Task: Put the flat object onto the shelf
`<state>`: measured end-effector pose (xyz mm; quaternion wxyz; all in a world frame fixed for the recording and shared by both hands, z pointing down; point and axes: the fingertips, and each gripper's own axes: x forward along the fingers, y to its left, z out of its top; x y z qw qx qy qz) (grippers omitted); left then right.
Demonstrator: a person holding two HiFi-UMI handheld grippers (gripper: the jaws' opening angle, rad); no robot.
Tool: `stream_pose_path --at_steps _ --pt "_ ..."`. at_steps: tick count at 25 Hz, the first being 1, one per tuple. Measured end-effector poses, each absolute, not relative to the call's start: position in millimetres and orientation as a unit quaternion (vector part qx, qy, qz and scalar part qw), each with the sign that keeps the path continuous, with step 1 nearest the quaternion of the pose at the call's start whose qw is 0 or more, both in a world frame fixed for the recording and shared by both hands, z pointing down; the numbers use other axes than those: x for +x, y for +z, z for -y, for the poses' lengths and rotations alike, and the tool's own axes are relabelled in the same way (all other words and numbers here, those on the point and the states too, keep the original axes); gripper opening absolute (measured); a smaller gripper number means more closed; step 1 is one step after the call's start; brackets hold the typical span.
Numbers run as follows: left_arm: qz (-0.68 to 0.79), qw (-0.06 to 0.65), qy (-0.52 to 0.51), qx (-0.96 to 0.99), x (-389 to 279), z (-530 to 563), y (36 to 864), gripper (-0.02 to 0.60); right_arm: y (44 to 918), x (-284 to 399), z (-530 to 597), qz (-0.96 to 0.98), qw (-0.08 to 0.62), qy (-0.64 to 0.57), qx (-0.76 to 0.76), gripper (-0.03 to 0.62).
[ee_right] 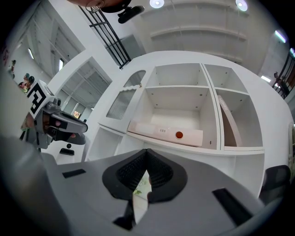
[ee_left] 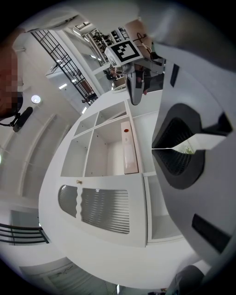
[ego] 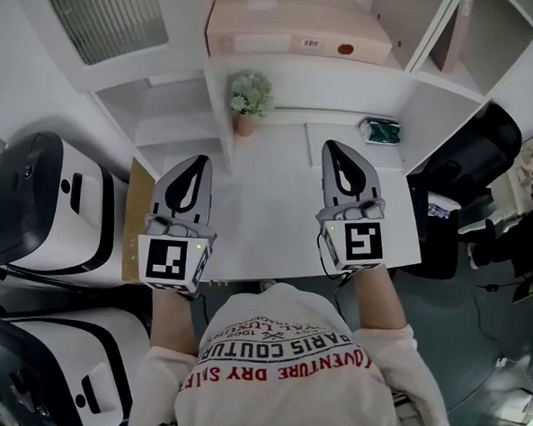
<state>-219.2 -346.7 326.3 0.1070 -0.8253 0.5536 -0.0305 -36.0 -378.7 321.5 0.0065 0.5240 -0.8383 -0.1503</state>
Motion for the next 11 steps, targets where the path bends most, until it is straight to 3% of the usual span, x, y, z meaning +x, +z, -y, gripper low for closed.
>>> stream_pose_path --at_steps 11 --pt "-0.554 0.103 -0.032 -0.825 -208 356 330 0.018 334 -28 388 0.862 -0.016 -0.099 0.497 0.026"
